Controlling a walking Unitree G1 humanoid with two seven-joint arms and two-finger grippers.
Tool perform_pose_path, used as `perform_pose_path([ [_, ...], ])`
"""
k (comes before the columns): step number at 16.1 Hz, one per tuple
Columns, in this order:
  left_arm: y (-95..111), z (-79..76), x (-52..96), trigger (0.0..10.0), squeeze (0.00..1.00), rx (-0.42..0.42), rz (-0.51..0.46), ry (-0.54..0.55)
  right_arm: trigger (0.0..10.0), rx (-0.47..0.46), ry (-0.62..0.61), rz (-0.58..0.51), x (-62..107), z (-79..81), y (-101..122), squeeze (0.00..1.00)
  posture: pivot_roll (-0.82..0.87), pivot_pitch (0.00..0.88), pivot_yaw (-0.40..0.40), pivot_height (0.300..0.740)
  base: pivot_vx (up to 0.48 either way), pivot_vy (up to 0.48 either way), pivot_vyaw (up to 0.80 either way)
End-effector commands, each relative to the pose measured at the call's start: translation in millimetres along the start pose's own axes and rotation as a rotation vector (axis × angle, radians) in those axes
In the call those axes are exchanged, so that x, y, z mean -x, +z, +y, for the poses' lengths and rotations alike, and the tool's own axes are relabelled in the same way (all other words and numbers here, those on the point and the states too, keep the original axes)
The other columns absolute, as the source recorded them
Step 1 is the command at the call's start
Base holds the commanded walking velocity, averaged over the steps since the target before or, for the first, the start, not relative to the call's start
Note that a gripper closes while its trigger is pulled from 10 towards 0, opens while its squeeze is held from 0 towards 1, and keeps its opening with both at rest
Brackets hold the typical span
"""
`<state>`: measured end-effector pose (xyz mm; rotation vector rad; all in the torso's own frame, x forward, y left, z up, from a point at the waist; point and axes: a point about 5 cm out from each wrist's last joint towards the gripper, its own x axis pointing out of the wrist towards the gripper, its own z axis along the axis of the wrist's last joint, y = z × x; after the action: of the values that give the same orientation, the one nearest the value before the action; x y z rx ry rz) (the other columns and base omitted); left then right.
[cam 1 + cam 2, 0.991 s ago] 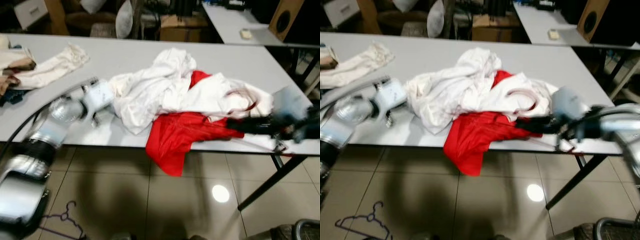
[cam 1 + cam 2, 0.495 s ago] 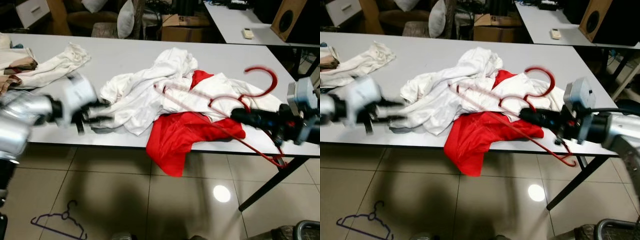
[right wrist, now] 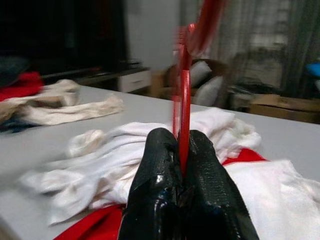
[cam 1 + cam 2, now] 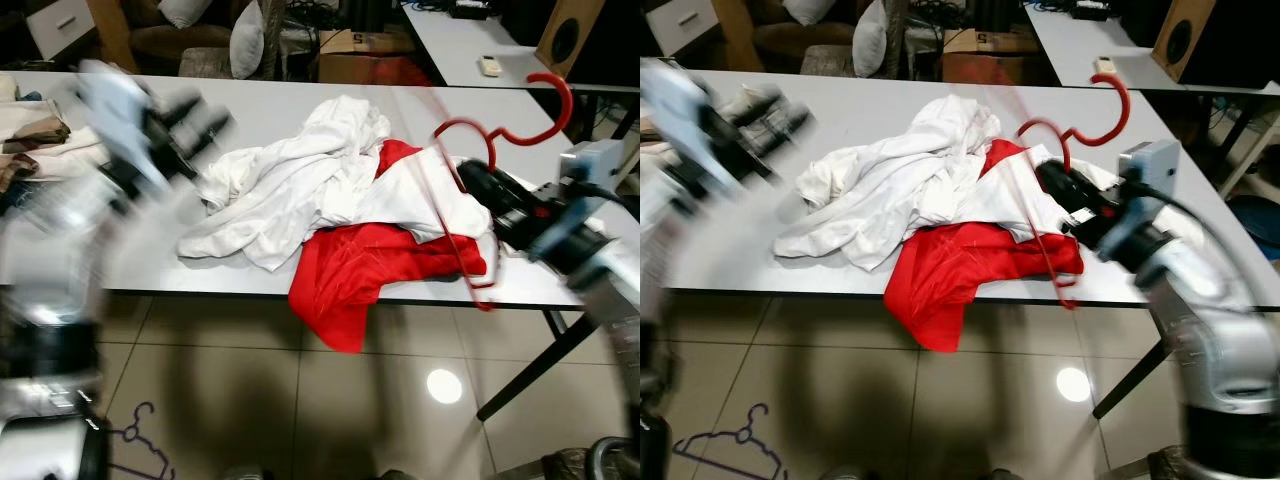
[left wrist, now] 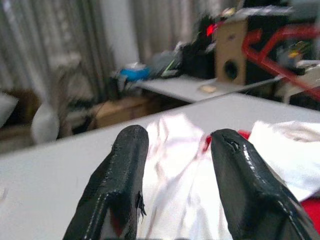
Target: Hang hanger
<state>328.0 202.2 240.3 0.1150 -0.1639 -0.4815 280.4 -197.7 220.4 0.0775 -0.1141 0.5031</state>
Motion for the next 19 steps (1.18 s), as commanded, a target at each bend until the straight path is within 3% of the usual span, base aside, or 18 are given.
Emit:
perform_pose_path([
  [1, -0.2, -0.2, 1.2, 10.0, 0.00, -0.006, 0.020, 0.051, 10.0, 0.031, -0.071, -0.039, 2.4, -1.1, 5.8, 0.00, -0.07, 0.000, 0.032, 0.740, 0.000, 0.000, 0.00],
  [3, -17.8, -36.7, 2.3, 10.0, 0.00, 0.002, 0.005, 0.058, 10.0, 0.033, -0.167, 0.038, 7.1, 9.5, -23.4, 0.00, -0.07, 0.000, 0.034, 0.740, 0.000, 0.000, 0.00],
  [5, -39.0, -54.9, 7.2, 10.0, 0.00, 0.009, 0.086, 0.088, 10.0, -0.011, -0.209, 0.033, 12.0, 23.8, -32.6, 0.00, -0.09, 0.000, 0.029, 0.740, 0.000, 0.457, 0.00],
  [6, -42.5, -62.7, 9.6, 10.0, 0.00, -0.026, 0.100, 0.070, 10.0, -0.037, -0.260, 0.015, 13.9, 27.1, -33.6, 0.00, -0.08, 0.000, 0.024, 0.740, 0.000, 0.480, 0.00],
  [8, -44.1, -65.1, 13.8, 10.0, 0.00, -0.016, 0.105, 0.087, 10.0, -0.077, -0.327, -0.013, 12.4, 32.6, -35.9, 0.00, -0.08, 0.014, 0.010, 0.740, 0.000, 0.480, 0.00],
  [12, -47.2, -63.8, 20.0, 10.0, 0.00, -0.019, 0.133, 0.138, 10.0, -0.067, -0.312, -0.005, 8.0, 46.0, -42.0, 0.00, -0.07, 0.015, 0.001, 0.740, 0.000, 0.480, 0.00],
  [19, -47.0, -71.4, 13.0, 10.0, 0.00, -0.017, 0.138, 0.133, 10.0, -0.009, -0.306, -0.010, 0.5, 50.0, -43.8, 0.00, -0.07, 0.000, -0.009, 0.740, 0.000, 0.480, 0.00],
])
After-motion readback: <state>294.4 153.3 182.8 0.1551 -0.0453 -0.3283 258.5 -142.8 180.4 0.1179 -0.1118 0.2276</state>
